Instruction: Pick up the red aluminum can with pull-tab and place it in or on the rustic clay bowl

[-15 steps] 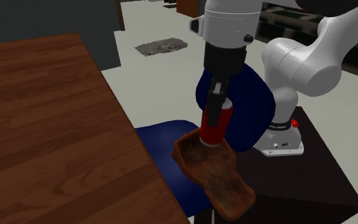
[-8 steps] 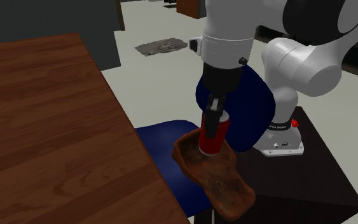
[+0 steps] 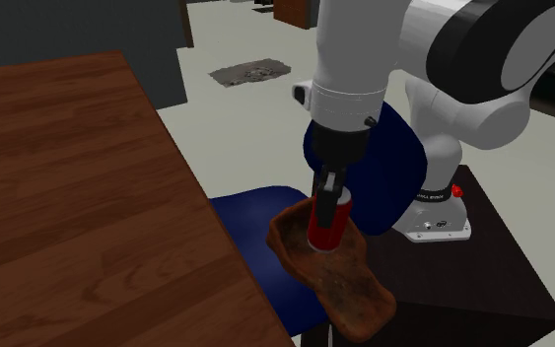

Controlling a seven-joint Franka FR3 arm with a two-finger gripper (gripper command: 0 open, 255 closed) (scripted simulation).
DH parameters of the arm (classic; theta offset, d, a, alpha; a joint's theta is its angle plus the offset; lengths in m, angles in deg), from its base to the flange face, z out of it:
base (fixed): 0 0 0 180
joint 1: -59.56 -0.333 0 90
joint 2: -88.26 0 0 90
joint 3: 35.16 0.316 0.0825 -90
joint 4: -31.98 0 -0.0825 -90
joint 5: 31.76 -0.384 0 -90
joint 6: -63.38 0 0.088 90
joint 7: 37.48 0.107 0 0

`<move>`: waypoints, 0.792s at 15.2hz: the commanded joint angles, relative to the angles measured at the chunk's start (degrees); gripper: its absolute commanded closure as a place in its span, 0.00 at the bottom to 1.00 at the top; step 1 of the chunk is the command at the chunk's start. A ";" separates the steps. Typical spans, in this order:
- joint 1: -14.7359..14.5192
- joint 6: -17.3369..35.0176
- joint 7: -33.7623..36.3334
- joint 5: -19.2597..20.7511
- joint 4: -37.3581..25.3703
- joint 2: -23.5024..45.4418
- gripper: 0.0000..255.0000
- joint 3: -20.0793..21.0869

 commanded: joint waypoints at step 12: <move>0.18 -2.26 0.04 0.55 -1.26 -1.05 0.00 -0.62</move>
